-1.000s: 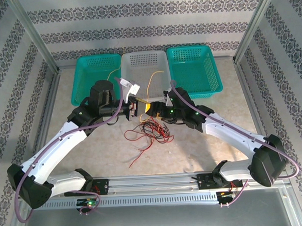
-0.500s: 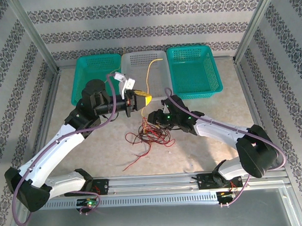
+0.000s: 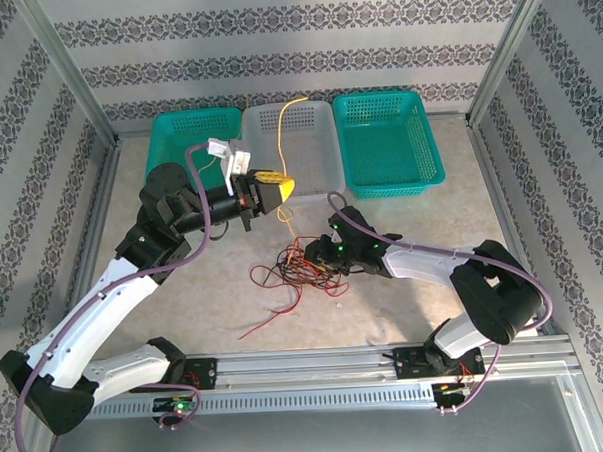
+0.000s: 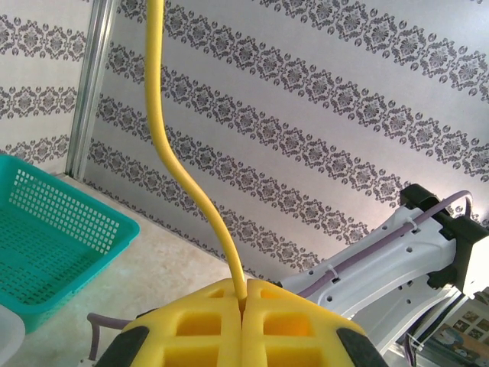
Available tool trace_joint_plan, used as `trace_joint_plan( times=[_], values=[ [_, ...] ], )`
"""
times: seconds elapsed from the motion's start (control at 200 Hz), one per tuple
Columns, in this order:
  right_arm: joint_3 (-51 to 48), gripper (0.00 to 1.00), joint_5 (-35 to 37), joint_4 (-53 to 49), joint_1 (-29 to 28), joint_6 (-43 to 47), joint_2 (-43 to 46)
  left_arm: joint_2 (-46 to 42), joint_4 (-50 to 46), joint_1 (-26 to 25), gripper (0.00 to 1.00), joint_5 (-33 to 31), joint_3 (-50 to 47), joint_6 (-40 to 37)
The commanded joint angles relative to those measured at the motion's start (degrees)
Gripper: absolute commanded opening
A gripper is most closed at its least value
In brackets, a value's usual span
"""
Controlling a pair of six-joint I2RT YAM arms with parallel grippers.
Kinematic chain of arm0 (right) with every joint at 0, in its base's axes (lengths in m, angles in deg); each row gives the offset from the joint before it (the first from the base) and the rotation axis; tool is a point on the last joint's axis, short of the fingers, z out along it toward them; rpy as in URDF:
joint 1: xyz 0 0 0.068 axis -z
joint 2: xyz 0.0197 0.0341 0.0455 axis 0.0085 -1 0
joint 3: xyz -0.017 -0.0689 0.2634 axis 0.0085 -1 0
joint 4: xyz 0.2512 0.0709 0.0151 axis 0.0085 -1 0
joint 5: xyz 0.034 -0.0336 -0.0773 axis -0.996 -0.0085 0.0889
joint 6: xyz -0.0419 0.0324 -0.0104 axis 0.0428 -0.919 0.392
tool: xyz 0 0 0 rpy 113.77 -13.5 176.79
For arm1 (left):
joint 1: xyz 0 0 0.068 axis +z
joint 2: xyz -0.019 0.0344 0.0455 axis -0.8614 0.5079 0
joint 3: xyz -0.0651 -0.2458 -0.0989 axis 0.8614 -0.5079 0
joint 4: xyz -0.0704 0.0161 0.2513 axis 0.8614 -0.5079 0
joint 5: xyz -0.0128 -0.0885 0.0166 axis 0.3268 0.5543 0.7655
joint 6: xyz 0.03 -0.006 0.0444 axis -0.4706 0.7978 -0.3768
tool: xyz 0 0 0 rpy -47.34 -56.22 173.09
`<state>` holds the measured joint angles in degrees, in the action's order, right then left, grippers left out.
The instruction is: Untangle the cables
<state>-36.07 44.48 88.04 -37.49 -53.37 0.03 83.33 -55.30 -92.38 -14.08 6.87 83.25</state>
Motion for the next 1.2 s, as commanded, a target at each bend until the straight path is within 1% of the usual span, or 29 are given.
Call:
trace_joint_plan(
  times=[0.0, 0.12, 0.19, 0.265, 0.32, 0.42, 0.45, 0.515, 0.545, 0.59, 0.655, 0.74, 0.755, 0.805, 0.899, 0.984, 1.089, 1.129, 1.199],
  values=[
    [-1.0, 0.31, 1.2, 1.3, 0.1, -0.3, 0.8, -2.1, 3.2, 1.1, 0.0, 0.2, 1.1, 0.9],
    [-0.9, 0.32, 1.9, -1.5, 0.2, 1.2, 3.4, -2.5, 3.5, 1.4, 0.0, 0.2, 1.4, 1.1],
    [-0.8, 0.33, 2.8, -3.8, -0.5, 2.7, 7.0, -2.2, 2.6, 1.4, 0.0, 0.2, 1.6, 0.6],
    [0.9, 0.37, 5.5, -9.5, -1.6, 5.2, 11.8, -2.1, 2.2, 1.4, 0.0, 0.3, 1.3, 0.3],
    [3.1, 0.42, 8.8, -15.1, -2.9, 7.5, 15.3, -2.2, 2.1, 1.4, 0.0, 0.4, 1.0, 0.4],
    [6.5, 0.59, 14.5, -22.3, -4.7, 10.9, 20.3, -2.0, 3.3, 1.4, 0.0, 0.7, 0.3, 1.0],
    [6.8, 0.64, 15.1, -21.8, -5.2, 11.3, 21.3, -2.0, 3.9, 1.5, 0.0, 0.7, 0.1, 1.3],
    [6.2, 0.73, 14.7, -16.9, -6.8, 11.5, 21.9, -1.6, 5.3, 1.4, 0.0, 1.2, 0.1, 2.1],
    [7.1, 0.75, 14.6, -16.3, -7.5, 11.9, 20.8, -1.3, 5.9, 1.4, 0.0, 1.5, 0.2, 2.6],
    [9.6, 0.76, 15.2, -17.8, -8.0, 12.6, 18.0, -0.9, 6.6, 1.4, 0.0, 1.9, 0.6, 3.2],
    [12.7, 0.72, 16.3, -19.6, -8.2, 12.9, 13.4, -0.5, 6.7, 1.4, 0.0, 2.2, 1.4, 3.2],
    [13.1, 0.65, 16.4, -16.9, -7.8, 12.2, 8.9, -0.7, 5.6, 1.4, 0.0, 1.8, 2.3, 2.2],
    [13.0, 0.63, 16.3, -16.3, -7.7, 11.8, 8.2, -0.8, 5.3, 1.5, 0.0, 1.7, 2.4, 2.1],
    [12.8, 0.46, 15.9, -15.0, -7.3, 10.9, 6.1, -0.9, 4.5, 1.5, 0.0, 1.8, 3.1, 2.0],
    [12.1, 0.29, 15.4, -14.4, -6.6, 9.8, 3.3, -1.2, 1.1, 1.6, 0.0, 1.0, 4.6, 0.2],
    [9.4, 0.22, 15.3, -13.2, -6.0, 8.5, 2.5, -1.9, -1.7, 1.9, 0.0, -1.8, 5.4, -1.7],
    [3.5, 0.14, 14.3, -9.9, -4.4, 5.6, 2.6, -1.8, -2.7, 3.7, 0.0, -4.3, 6.1, -1.3],
    [0.4, 0.14, 13.3, -7.6, -3.8, 4.2, 3.4, -1.5, -4.2, 4.3, 0.0, -6.0, 7.1, -1.4],
    [-2.8, 0.17, 12.8, -5.0, -3.1, 3.2, 4.7, -1.2, -8.8, 4.9, 0.0, -12.6, 9.3, -2.8]
  ],
)
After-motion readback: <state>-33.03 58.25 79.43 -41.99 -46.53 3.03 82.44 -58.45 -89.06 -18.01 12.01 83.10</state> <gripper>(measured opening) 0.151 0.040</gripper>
